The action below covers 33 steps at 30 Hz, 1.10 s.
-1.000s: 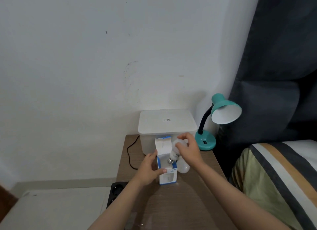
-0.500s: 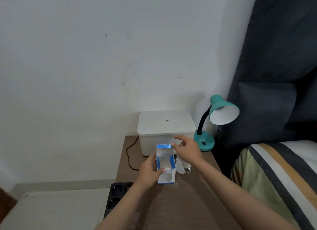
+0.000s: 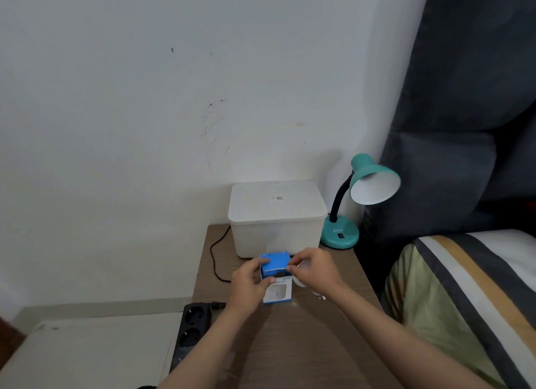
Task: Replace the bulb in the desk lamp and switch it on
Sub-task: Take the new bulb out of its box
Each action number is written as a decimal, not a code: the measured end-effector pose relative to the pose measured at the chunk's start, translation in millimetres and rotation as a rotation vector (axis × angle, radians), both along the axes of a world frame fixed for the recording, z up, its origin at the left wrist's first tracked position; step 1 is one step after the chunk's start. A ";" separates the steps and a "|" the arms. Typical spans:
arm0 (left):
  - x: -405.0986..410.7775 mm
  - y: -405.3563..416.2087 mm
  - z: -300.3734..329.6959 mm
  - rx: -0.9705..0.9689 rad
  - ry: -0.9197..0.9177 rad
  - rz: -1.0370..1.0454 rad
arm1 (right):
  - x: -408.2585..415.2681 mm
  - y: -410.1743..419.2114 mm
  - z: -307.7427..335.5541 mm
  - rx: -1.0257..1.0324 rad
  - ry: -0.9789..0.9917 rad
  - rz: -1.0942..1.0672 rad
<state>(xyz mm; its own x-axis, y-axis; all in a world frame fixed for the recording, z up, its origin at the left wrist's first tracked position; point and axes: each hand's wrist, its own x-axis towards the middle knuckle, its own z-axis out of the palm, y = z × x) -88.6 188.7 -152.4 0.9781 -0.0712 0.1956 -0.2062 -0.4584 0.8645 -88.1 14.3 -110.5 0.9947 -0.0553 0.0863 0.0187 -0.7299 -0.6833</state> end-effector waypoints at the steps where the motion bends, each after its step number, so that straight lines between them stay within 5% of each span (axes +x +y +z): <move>1: 0.5 0.5 -0.8 0.020 -0.006 0.007 | -1.3 0.6 -2.7 -0.016 0.005 0.003; 11: 3.2 0.7 -2.4 0.167 -0.037 0.010 | -2.9 7.6 -10.4 -0.064 0.042 0.011; 23: 8.6 -13.4 2.0 0.286 -0.081 0.006 | -18.0 -36.3 18.2 0.654 0.206 -0.075; 33: 22.1 -65.7 71.1 0.188 -0.321 -0.092 | -27.1 -104.8 54.5 0.703 0.087 -0.321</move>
<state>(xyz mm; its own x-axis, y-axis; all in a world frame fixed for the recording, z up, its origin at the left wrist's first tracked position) -66.4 123.0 -81.3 0.8569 -0.2201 0.4661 -0.5008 -0.5698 0.6516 -115.1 -90.5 -56.0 0.9222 -0.3548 -0.1538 -0.1957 -0.0852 -0.9770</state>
